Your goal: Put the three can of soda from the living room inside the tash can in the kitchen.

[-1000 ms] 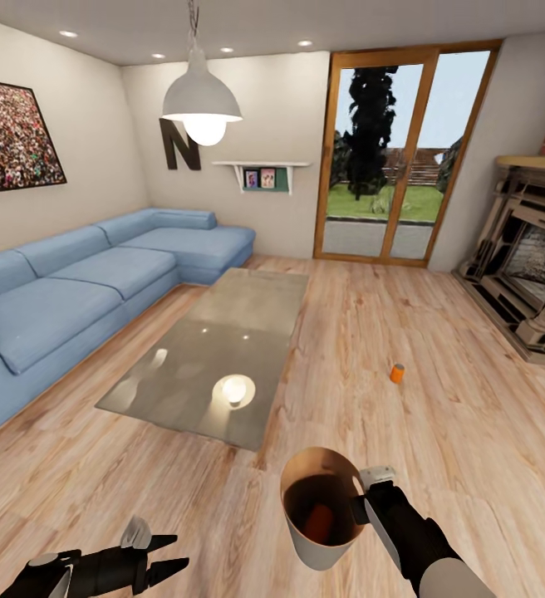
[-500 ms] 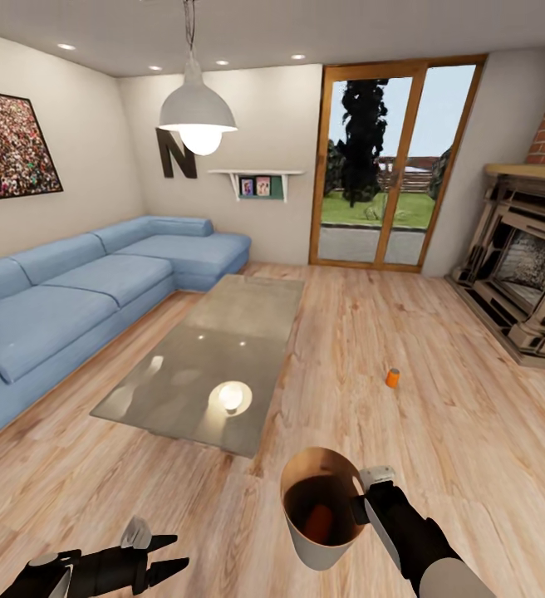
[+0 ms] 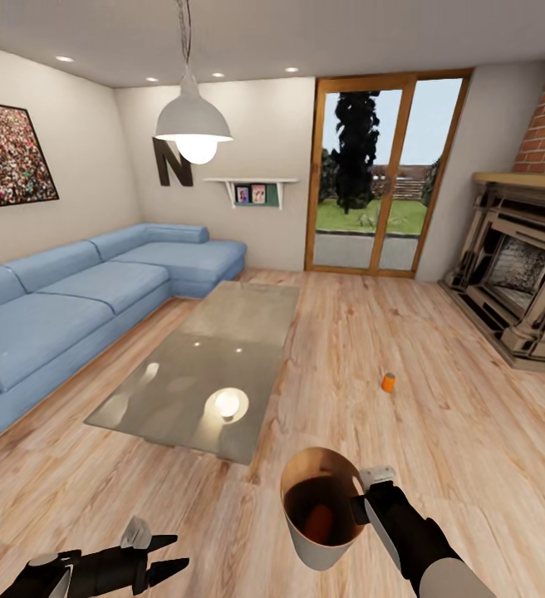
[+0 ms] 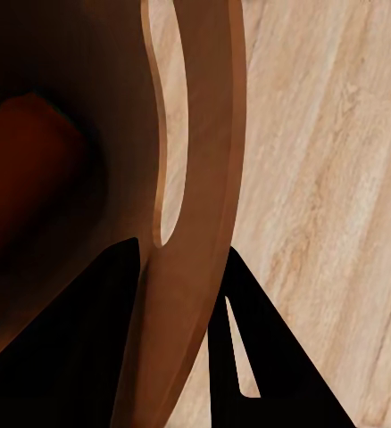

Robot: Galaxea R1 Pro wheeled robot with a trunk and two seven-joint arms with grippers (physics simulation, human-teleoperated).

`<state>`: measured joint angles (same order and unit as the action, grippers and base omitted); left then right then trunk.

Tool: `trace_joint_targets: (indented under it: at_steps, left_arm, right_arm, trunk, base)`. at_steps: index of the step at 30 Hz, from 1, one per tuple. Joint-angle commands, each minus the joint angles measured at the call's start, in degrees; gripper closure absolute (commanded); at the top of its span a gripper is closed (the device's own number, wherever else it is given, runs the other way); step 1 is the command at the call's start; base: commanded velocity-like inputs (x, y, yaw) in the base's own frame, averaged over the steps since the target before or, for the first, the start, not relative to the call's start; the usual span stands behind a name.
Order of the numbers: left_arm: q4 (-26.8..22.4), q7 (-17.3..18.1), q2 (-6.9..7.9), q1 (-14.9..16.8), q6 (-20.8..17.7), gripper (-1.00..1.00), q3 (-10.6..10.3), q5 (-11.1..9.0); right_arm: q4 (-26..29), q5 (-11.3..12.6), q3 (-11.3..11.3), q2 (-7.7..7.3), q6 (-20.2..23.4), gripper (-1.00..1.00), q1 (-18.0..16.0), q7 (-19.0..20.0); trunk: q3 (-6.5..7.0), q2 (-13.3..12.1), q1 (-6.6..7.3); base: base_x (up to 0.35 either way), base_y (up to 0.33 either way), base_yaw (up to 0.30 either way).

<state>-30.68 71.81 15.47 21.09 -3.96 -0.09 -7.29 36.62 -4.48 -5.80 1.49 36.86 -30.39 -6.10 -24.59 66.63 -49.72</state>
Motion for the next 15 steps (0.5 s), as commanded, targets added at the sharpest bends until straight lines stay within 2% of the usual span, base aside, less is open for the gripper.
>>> trace_joint_targets:
  at_steps: [1,15]
  left_arm:
    - [0.0,0.0,0.0,0.0,0.0,-1.0,0.0,0.0]
    - [0.0,0.0,0.0,0.0,0.0,-1.0,0.0,0.0]
  right_arm:
    - [0.03,0.2,0.0,0.01,-0.03,1.0,-0.02,0.03]
    - [0.03,0.22,-0.01,0.01,-0.03,1.0,-0.02,0.03]
  trunk:
    - [0.1,0.0,0.0]
    - [1.44,0.0,0.0]
  base:
    - [0.0,0.0,-0.061]
    - [0.0,0.0,-0.061]
